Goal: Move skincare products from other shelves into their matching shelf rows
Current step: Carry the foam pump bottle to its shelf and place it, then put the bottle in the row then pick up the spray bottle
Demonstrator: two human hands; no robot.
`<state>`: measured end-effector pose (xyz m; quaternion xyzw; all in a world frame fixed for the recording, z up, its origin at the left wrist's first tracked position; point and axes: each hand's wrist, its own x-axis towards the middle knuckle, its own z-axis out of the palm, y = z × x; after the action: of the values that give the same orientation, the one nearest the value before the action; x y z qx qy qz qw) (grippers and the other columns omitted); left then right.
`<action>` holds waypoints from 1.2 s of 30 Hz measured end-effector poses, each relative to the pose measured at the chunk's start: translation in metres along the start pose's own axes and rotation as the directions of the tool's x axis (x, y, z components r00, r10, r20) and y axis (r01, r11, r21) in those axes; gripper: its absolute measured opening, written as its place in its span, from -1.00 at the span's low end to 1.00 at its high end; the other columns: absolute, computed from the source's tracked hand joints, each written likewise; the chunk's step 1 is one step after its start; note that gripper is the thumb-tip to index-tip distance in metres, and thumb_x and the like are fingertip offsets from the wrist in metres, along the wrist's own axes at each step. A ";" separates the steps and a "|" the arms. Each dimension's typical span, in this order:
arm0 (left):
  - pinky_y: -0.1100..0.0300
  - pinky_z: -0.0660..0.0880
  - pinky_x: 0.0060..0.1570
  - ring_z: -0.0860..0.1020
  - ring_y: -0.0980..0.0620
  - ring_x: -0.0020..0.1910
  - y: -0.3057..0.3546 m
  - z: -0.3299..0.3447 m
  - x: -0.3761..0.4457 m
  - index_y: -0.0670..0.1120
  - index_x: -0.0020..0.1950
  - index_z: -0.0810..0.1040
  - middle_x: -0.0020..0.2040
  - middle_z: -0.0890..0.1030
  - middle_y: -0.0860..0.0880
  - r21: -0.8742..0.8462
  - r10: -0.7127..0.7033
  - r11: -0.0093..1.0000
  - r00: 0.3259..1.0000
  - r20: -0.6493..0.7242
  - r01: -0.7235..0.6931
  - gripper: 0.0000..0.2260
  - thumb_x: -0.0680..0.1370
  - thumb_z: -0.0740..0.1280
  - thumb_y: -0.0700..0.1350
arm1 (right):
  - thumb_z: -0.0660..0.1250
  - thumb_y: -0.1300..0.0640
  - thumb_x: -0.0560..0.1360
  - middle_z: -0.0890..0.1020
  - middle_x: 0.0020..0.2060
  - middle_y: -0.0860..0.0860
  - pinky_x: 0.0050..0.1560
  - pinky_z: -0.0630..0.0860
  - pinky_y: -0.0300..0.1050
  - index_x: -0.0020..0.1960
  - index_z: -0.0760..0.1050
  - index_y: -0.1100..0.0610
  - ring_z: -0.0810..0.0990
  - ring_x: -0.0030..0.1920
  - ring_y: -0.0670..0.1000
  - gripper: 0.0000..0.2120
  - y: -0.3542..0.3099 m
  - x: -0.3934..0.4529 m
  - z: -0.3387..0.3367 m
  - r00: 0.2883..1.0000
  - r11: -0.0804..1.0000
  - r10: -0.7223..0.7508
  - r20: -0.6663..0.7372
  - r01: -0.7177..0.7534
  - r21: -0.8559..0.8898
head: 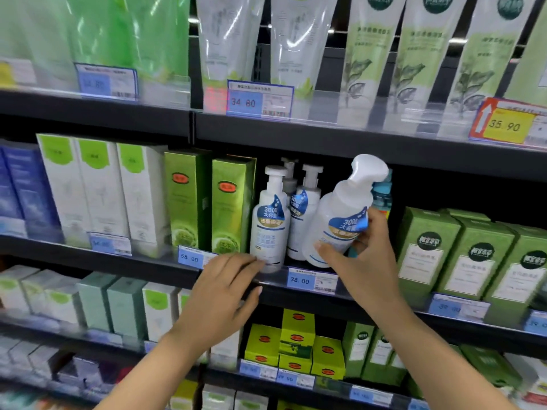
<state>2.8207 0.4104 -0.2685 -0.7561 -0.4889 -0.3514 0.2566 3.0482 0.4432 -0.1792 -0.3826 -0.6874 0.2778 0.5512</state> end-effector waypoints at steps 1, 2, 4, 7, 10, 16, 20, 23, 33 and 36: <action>0.06 0.38 0.20 0.49 -0.08 0.15 -0.001 0.001 0.000 -0.14 0.25 0.53 0.16 0.54 -0.07 -0.001 0.003 1.000 1.000 -0.014 -0.003 -0.67 0.50 0.36 -0.09 | 0.53 0.23 0.32 0.55 0.00 -0.32 -0.10 0.42 -0.53 0.29 0.29 -0.06 0.53 -0.01 -0.37 -0.34 0.002 0.002 0.002 1.000 1.000 0.008 0.002 -0.008 -0.015; 0.07 0.38 0.20 0.49 -0.08 0.15 -0.002 0.003 0.000 -0.14 0.24 0.54 0.16 0.54 -0.07 0.001 0.005 1.000 1.000 -0.029 -0.005 -0.67 0.50 0.36 -0.09 | 0.53 0.22 0.32 0.55 0.01 -0.31 -0.09 0.44 -0.51 0.29 0.29 -0.06 0.54 -0.01 -0.36 -0.34 0.004 0.003 0.005 1.000 0.999 0.019 0.008 -0.019 -0.034; 0.08 0.37 0.21 0.49 -0.08 0.14 -0.002 0.007 -0.001 -0.15 0.23 0.55 0.15 0.55 -0.07 0.004 -0.002 1.000 0.998 -0.060 0.002 -0.69 0.51 0.35 -0.09 | 0.54 0.18 0.31 0.57 0.05 -0.26 -0.03 0.49 -0.41 0.26 0.27 -0.10 0.56 0.00 -0.32 -0.34 0.009 0.005 0.010 0.999 0.995 0.045 0.023 -0.042 -0.092; 0.08 0.36 0.21 0.50 -0.10 0.12 0.000 0.014 -0.001 -0.17 0.20 0.57 0.14 0.56 -0.09 -0.008 -0.027 1.000 0.995 -0.093 0.026 -0.70 0.53 0.31 -0.06 | 0.55 0.12 0.28 0.58 0.04 -0.22 0.02 0.54 -0.22 0.23 0.24 -0.16 0.58 0.00 -0.26 -0.33 0.017 0.005 0.019 0.996 0.983 0.080 0.034 -0.073 -0.166; 0.07 0.35 0.23 0.49 -0.09 0.13 -0.001 0.015 -0.003 -0.17 0.21 0.57 0.14 0.56 -0.09 -0.014 -0.031 0.999 0.995 -0.093 0.029 -0.69 0.53 0.30 -0.05 | 0.53 0.08 0.30 0.58 0.01 -0.25 -0.03 0.53 -0.24 0.22 0.21 -0.19 0.58 -0.03 -0.28 -0.34 0.020 0.005 0.023 0.993 0.973 0.110 0.047 -0.098 -0.210; 0.03 0.37 0.24 0.48 -0.08 0.16 0.001 0.014 -0.003 -0.18 0.23 0.55 0.15 0.55 -0.09 -0.044 -0.032 0.999 0.995 -0.094 0.027 -0.68 0.53 0.31 -0.07 | 0.49 0.02 0.36 0.53 -0.03 -0.30 -0.12 0.45 -0.35 0.29 0.24 -0.08 0.55 -0.05 -0.30 -0.39 0.019 0.013 0.021 0.981 0.953 0.164 0.105 -0.130 -0.273; 0.04 0.35 0.28 0.48 -0.08 0.17 0.004 0.015 -0.004 -0.19 0.24 0.55 0.15 0.55 -0.10 -0.066 -0.066 0.996 0.993 -0.102 0.060 -0.67 0.53 0.30 -0.07 | 0.48 0.01 0.36 0.56 -0.06 -0.25 -0.20 0.46 -0.39 0.27 0.23 -0.08 0.56 -0.11 -0.29 -0.40 0.017 0.016 0.027 0.976 0.944 0.170 0.137 -0.122 -0.306; 0.03 0.34 0.30 0.48 -0.07 0.17 0.008 0.016 -0.004 -0.19 0.23 0.55 0.15 0.55 -0.10 -0.082 -0.099 0.993 0.988 -0.119 0.090 -0.67 0.52 0.31 -0.08 | 0.48 0.00 0.36 0.59 0.02 -0.17 -0.07 0.53 -0.22 0.32 0.22 -0.05 0.60 -0.04 -0.16 -0.35 0.017 0.015 0.035 0.980 0.943 0.152 0.131 -0.105 -0.316; 0.04 0.29 0.35 0.46 -0.05 0.19 0.012 0.010 -0.004 -0.18 0.24 0.54 0.16 0.54 -0.08 -0.108 -0.128 0.987 0.989 -0.078 0.120 -0.65 0.54 0.24 -0.03 | 0.41 -0.02 0.42 0.59 0.06 -0.15 0.17 0.50 -0.14 0.24 0.45 0.01 0.55 0.10 -0.16 -0.59 -0.001 -0.008 -0.014 0.975 0.980 -0.149 -0.164 0.124 -0.156; -0.01 0.30 0.34 0.47 -0.07 0.19 0.014 0.011 -0.004 -0.19 0.23 0.54 0.16 0.54 -0.09 -0.127 -0.144 0.983 0.985 -0.091 0.132 -0.66 0.54 0.24 -0.04 | 0.39 0.13 0.47 0.56 0.14 -0.14 0.25 0.45 -0.05 0.23 0.46 0.05 0.52 0.21 -0.11 -0.66 0.001 -0.007 -0.032 0.928 0.967 -0.241 -0.283 0.206 -0.149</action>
<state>2.8359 0.4109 -0.2796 -0.7159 -0.5045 -0.4348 0.2095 3.0804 0.4367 -0.1756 -0.3708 -0.6504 0.1114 0.6535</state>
